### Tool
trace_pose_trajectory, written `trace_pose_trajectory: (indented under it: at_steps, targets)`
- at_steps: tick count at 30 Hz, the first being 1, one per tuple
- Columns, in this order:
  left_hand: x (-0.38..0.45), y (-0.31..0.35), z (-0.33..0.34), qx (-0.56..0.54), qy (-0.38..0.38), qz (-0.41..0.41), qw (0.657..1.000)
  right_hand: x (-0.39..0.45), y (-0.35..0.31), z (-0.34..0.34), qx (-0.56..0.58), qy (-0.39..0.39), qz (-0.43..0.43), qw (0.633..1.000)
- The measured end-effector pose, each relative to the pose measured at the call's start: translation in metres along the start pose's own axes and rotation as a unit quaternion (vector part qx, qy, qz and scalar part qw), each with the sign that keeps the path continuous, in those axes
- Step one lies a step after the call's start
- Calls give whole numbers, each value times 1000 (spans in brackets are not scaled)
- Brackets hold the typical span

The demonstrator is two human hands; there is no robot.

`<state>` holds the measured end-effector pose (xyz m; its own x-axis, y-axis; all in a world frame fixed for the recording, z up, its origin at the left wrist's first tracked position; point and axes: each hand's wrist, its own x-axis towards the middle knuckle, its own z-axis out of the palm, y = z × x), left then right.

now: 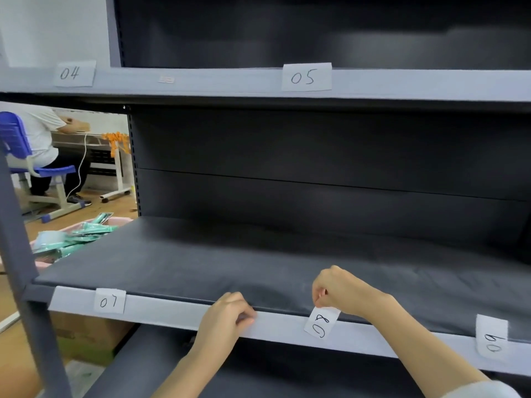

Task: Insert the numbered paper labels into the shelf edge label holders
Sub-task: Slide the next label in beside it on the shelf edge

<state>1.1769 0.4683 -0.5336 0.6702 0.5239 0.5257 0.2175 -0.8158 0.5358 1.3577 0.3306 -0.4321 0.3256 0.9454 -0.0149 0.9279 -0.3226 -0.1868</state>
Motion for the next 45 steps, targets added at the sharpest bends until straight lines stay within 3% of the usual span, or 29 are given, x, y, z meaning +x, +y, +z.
trace_pose_trajectory:
  at_steps: [9, 15, 20, 28, 45]
  targets:
    - [7, 13, -8, 32, -23, -12, 999, -8, -3, -3, 24, 26, 1, 999]
    - [8, 17, -13, 38, -37, -18, 998, -2, -16, -13, 94, 98, -13, 991]
    - [6, 23, -19, 53, -38, -12, 998, -3, -21, 10, 200, 134, 36, 970]
    - [5, 24, -19, 51, -41, -12, 998, -4, -25, 40, 279, 133, 68, 949]
    - [5, 19, -13, 69, -28, -14, 997, -8, -29, 54, 212, 137, 54, 966]
